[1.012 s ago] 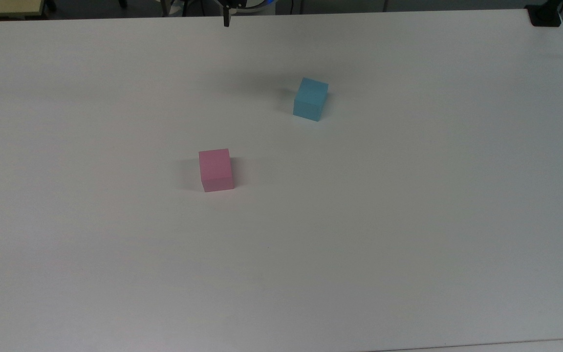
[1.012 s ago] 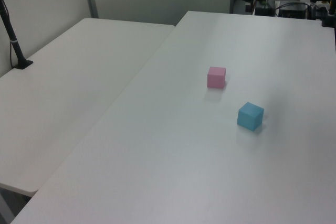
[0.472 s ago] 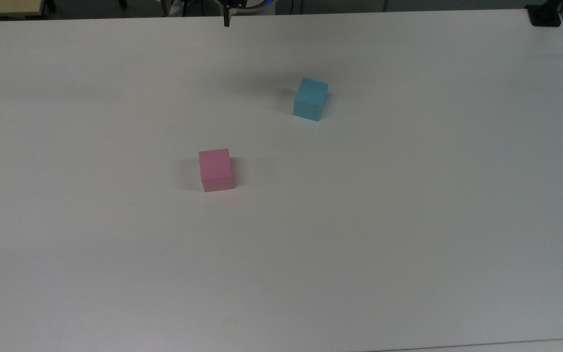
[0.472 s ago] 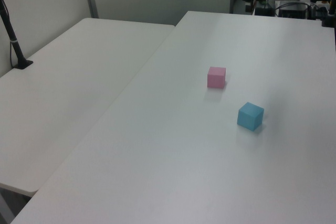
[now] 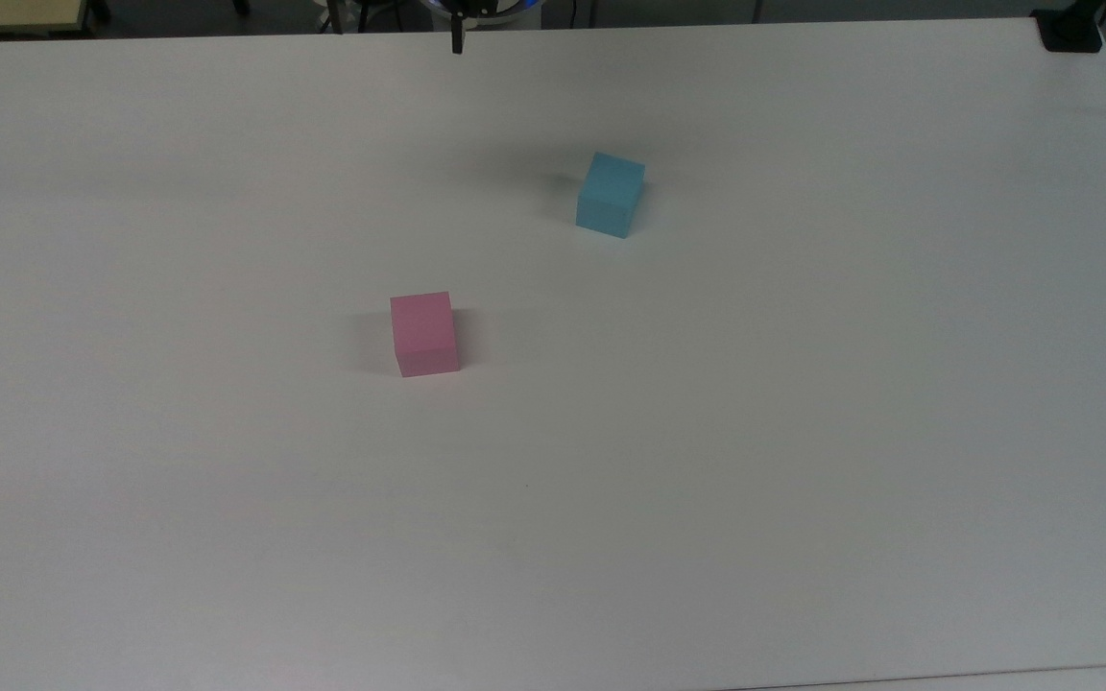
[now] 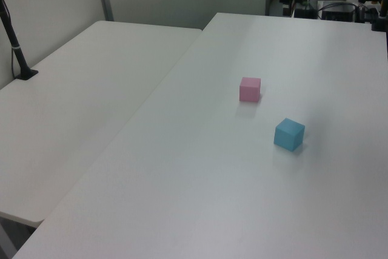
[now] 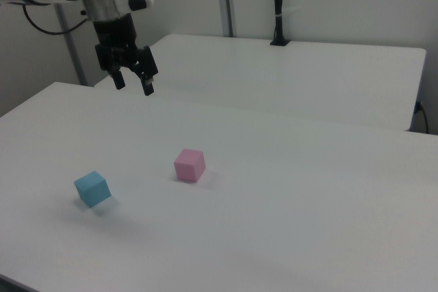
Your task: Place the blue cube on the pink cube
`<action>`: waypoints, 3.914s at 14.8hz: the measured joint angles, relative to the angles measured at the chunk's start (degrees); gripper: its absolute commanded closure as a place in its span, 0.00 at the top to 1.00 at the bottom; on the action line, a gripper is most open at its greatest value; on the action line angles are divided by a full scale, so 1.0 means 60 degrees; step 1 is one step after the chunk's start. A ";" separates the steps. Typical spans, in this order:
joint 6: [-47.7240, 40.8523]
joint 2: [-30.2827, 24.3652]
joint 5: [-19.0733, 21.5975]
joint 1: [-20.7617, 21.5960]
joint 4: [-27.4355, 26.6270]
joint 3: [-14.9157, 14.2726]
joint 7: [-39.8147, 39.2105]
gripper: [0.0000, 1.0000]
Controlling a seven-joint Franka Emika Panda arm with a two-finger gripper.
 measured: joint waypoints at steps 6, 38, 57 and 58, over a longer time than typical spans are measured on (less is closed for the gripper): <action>-0.0100 0.0041 0.0182 0.0424 -0.0051 0.0675 0.0206 1.00; 0.5144 0.0813 0.0241 0.0796 -0.5358 0.2200 0.3830 1.00; 0.5694 0.1315 -0.0137 0.1023 -0.5039 0.2009 0.3563 0.11; 0.4960 0.1238 -0.0097 0.1016 -0.4537 0.1814 0.3195 0.11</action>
